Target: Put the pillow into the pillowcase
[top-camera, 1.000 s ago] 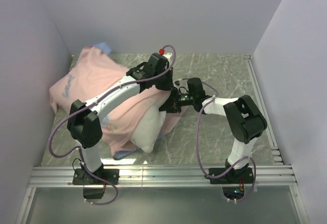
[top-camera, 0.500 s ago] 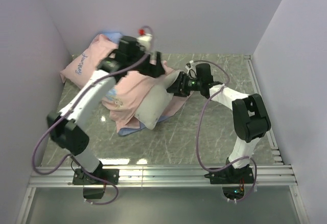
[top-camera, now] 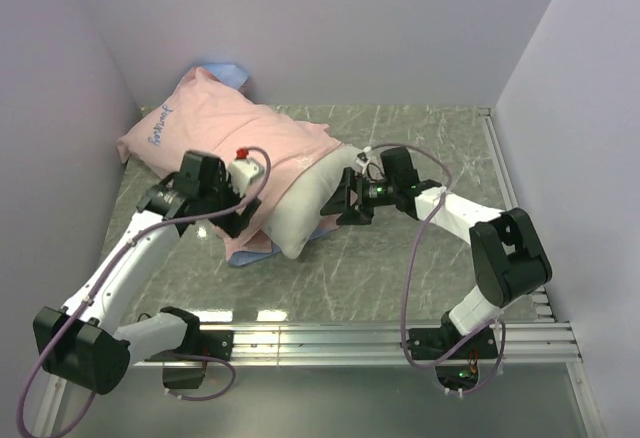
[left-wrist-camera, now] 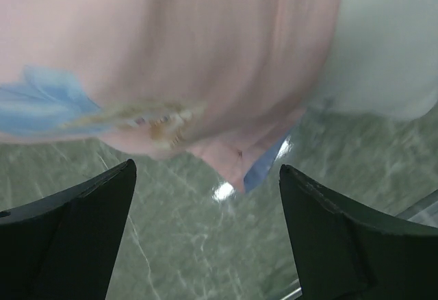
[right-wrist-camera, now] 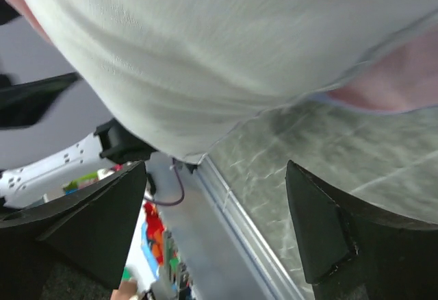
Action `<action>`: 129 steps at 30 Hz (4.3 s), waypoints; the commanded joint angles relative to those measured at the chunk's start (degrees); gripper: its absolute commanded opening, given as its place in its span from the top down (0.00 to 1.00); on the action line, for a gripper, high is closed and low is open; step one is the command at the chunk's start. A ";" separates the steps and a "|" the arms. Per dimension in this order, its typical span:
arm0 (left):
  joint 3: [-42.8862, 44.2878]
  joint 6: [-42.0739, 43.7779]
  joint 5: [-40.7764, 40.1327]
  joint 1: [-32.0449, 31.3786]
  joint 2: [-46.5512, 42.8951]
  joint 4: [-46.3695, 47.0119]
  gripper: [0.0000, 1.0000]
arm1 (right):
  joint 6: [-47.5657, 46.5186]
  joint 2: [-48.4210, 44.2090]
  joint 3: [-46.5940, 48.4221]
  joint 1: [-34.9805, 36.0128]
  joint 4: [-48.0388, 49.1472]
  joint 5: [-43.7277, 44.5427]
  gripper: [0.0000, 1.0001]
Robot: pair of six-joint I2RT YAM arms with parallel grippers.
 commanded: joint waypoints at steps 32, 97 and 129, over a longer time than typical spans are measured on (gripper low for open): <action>-1.56 6.41 32.64 -28.11 4.24 12.53 1.00 | 42.63 22.02 5.06 14.65 37.53 19.32 1.00; 24.40 -15.13 -9.70 5.81 25.07 5.05 0.26 | -21.36 0.58 -7.33 3.49 -3.87 16.69 1.00; 37.03 -23.39 -0.91 -11.49 33.59 13.48 0.12 | -23.91 -10.83 -8.20 5.87 -6.86 13.00 0.36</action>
